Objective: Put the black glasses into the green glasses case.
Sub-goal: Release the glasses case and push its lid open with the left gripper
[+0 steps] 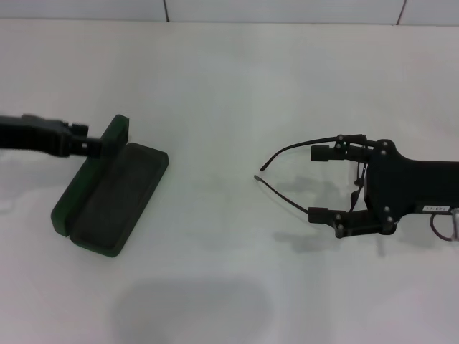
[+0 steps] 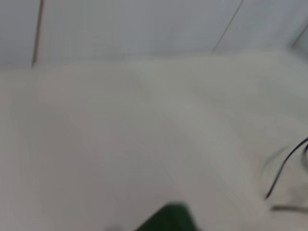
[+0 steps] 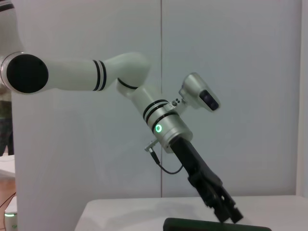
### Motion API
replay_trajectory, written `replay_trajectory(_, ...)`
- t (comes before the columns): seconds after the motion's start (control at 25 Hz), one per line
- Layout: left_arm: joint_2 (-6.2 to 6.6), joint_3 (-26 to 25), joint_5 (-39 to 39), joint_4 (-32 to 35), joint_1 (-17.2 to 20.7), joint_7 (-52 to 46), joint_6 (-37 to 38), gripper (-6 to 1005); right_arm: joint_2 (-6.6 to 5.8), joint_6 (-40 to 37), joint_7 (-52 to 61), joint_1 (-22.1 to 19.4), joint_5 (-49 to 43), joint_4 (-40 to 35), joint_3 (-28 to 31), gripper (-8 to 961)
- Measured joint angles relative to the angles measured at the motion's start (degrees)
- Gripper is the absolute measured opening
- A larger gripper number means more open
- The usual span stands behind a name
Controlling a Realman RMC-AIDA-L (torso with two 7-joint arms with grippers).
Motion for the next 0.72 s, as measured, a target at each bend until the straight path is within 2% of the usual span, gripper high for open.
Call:
replay_trajectory(0.28,-5.70,0.32,15.23,5.56,-1.10,-3.82,-2.08,875,-0.24,0.00,-1.02,0.50,-0.26,-0.12,-0.06,857)
replay_trajectory(0.4,-6.20,0.78,17.33,6.23,-1.45,-4.96,-2.60,875,-0.18,0.00,-1.99,0.70,-0.29,-0.16,-0.10,857)
replay_trajectory(0.64,-5.69,0.93,17.35,5.88,-2.53,-6.86,-2.58,874,-0.20,0.00,-2.38,0.92,-1.80,-0.20,0.01,857)
replay_trajectory(0.72,-5.67,0.79,17.26,6.10,-2.66,-6.63,-2.59,827,-0.21,0.00,-2.77,1.06,-2.82,-0.38,0.06,857)
